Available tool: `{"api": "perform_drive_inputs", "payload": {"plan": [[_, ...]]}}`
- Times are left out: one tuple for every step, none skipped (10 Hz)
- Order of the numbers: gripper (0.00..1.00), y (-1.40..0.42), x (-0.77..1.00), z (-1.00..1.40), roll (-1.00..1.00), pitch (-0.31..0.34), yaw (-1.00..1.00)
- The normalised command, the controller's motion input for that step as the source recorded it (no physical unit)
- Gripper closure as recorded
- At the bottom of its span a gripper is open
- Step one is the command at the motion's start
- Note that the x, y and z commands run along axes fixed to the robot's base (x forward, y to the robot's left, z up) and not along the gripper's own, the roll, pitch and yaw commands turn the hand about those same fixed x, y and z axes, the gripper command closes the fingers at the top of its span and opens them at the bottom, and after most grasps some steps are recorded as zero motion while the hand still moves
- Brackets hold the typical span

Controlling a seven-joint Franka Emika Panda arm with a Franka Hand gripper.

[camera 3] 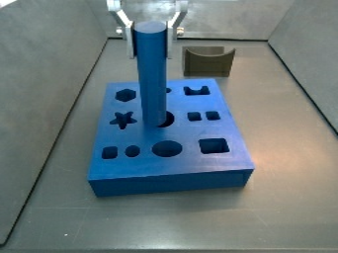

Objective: Insert the round object.

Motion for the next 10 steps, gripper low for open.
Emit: {"api": "perform_drive_inputs", "payload": {"plan": [[1.0,-0.12,0.71,-0.48,0.0,0.036,-0.09],[1.0,0.0,0.79,-0.53,0.04,0.089,-0.11],[1.0,0.0,0.79,-0.56,0.09,0.116,-0.13],[1.0,0.0,0.77,-0.55,0.12,0.121,-0.14],[1.0,0.02,0.61,-0.55,0.15,0.106,-0.18],[1.0,0.02,0.43,-0.48,0.08,0.071,-0.24],[1.0,0.0,0.45,-0.53,0.09,0.06,-0.24],[1.0,0.02,0.49,-0.61,0.15,0.059,-0.27],[1.0,0.12,0.52,-0.53,0.15,0.103,-0.37],[1.0,0.18,0.51,-0.46,0.09,0.136,-0.44]]}}
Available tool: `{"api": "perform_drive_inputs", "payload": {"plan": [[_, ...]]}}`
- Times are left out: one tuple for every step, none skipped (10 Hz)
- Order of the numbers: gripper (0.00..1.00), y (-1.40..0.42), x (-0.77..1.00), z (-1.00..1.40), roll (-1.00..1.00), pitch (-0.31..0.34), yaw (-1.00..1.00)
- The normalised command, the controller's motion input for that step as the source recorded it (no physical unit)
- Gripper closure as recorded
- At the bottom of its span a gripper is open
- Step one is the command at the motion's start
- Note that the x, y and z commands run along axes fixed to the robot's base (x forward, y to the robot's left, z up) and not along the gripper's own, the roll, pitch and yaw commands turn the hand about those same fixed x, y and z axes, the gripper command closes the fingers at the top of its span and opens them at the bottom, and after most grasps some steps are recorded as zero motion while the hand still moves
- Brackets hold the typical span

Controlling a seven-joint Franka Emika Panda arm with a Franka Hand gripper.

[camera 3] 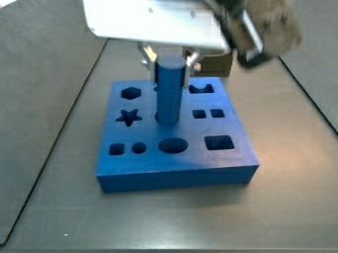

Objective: Insert the round object.

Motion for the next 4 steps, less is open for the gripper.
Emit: {"api": "perform_drive_inputs", "payload": {"plan": [[1.0,0.25,0.48,-0.39,0.06,0.144,-0.41],[1.0,0.35,0.35,-0.31,0.01,0.137,-0.29],[1.0,0.09,0.07,0.0,-0.08,0.03,-0.25],[1.0,0.06,0.05,0.0,-0.05,0.014,-0.04]]}}
